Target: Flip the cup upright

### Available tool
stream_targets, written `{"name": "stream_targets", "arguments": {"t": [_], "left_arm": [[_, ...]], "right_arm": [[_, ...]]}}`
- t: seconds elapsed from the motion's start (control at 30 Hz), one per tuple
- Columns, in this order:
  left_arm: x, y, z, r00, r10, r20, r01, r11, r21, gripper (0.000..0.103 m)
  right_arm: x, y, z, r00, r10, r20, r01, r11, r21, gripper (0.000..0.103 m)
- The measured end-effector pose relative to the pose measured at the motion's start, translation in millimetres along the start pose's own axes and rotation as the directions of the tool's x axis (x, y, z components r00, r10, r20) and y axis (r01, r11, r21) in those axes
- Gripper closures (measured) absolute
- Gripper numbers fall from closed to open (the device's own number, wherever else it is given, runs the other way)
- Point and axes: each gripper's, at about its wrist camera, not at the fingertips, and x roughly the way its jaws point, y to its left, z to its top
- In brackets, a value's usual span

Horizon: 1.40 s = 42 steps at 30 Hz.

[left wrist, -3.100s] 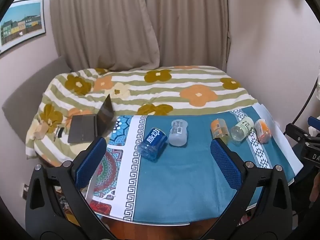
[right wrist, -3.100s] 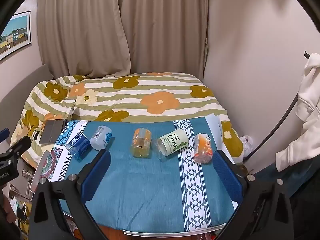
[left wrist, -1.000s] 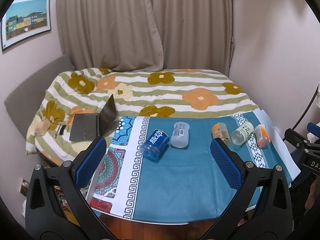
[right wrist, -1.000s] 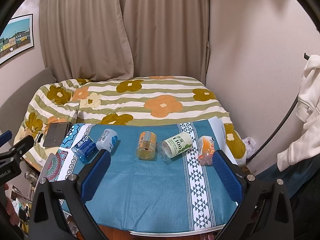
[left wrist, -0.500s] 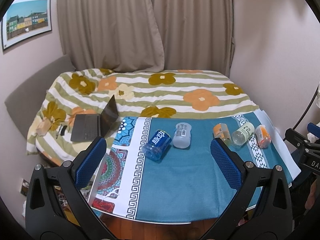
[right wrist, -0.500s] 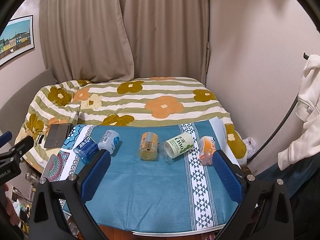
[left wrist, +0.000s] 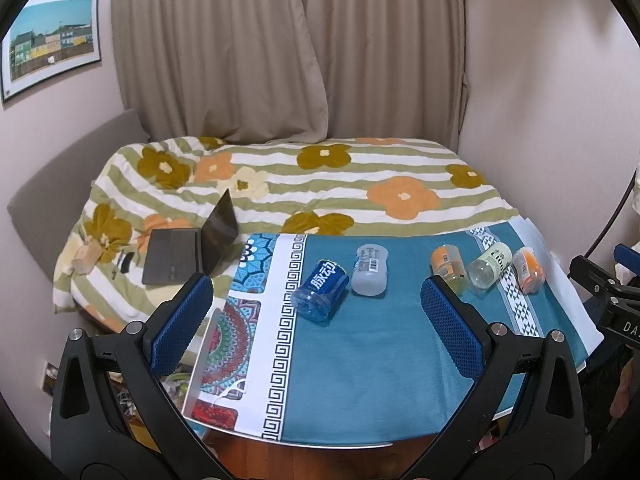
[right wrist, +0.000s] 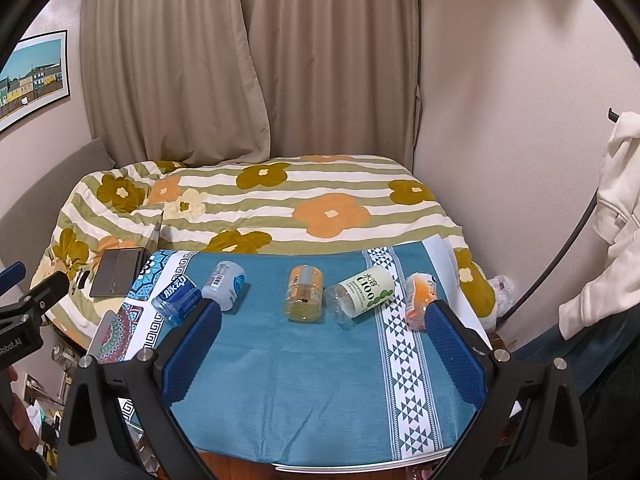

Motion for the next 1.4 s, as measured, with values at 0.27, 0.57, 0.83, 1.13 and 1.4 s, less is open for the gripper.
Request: {"name": "stream_targets", "arguments": {"t": [0.27, 0.57, 0.83, 1.13, 1.4], "left_arm": [[27.1, 18.5, 12.6, 0.998, -0.034, -0.049, 0.035, 0.999, 0.012, 0.0], [82.0, 27.2, 14.8, 0.989, -0.049, -0.142, 0.051, 0.999, 0.011, 0.0], [137.8, 18.0, 17.8, 0.973, -0.033, -0.228, 0.034, 0.999, -0.001, 0.0], [211.6, -6.8, 22.4, 0.937, -0.051, -0.346, 0.056, 0.998, 0.004, 0.0], [255.9, -31.0, 12.2, 0.892, -0.065, -0.447, 0.091, 0.995, 0.035, 0.0]], "right_arm": [[16.1, 14.0, 11.9, 0.999, 0.009, -0.041, -0.009, 1.0, 0.014, 0.001], [73.6, 16.4, 11.6, 0.987, 0.053, -0.149, -0.045, 0.998, 0.053, 0.001], [147.2, 12.6, 5.5, 0.958, 0.097, -0.27, -0.077, 0.994, 0.081, 0.002], [233.8, 14.0, 8.8, 0.895, 0.115, -0.431, -0.097, 0.993, 0.063, 0.01], [281.9, 16.7, 4.8, 0.843, 0.119, -0.524, -0.106, 0.993, 0.054, 0.019]]}}
